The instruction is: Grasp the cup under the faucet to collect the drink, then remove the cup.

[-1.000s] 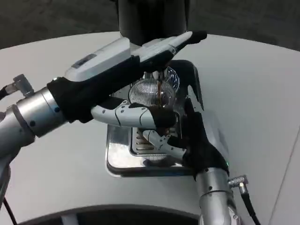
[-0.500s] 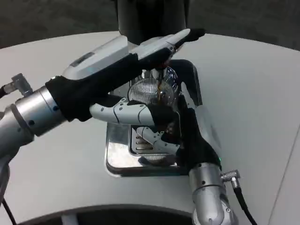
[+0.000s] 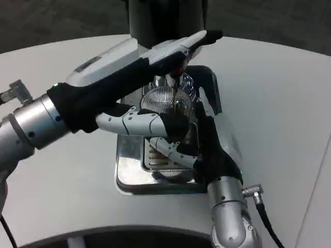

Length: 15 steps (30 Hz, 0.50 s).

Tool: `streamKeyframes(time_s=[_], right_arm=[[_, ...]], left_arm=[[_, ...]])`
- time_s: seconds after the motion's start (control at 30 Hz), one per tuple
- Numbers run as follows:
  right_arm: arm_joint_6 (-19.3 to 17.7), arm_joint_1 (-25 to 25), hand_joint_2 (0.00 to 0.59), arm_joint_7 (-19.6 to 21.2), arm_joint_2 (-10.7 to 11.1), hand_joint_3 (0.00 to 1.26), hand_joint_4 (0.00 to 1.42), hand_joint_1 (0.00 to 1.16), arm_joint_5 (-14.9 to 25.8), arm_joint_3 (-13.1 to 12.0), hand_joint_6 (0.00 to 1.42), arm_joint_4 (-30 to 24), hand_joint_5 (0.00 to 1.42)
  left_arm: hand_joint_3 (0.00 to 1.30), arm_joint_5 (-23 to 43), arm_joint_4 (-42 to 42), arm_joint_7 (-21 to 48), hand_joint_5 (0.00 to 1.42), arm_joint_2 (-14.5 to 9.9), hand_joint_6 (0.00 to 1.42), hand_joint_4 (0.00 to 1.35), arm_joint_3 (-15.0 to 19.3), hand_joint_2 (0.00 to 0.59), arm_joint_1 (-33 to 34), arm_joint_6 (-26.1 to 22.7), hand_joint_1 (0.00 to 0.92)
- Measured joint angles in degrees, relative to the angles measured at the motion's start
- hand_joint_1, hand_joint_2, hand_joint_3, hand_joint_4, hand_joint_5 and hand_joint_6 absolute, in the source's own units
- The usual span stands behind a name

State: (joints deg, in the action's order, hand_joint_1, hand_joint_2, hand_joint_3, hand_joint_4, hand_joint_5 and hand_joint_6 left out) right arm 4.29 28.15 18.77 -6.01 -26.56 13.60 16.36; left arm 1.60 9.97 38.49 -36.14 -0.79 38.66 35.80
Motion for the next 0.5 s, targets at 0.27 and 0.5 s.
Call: streamKeyframes(time_s=[0.27,0.5], right_arm=[[-1.33,0.91,0.169,0.86,0.11,0.00,0.06,0.76,0.83,-0.09,0.10,1.80,0.03],[-2.42,1.53,0.169,0.91,0.20,0.00,0.07,0.76,1.05,0.17,0.12,3.22,0.04]], left_arm=[[0.00,0.08,0.02,0.00,0.02,-0.11,0.01,0.00,0.02,0.073,-0.07,-0.01,0.000],[0.00,5.41,0.97,-0.16,0.04,1.35,0.02,0.00,2.44,0.073,-1.72,-0.02,0.000]])
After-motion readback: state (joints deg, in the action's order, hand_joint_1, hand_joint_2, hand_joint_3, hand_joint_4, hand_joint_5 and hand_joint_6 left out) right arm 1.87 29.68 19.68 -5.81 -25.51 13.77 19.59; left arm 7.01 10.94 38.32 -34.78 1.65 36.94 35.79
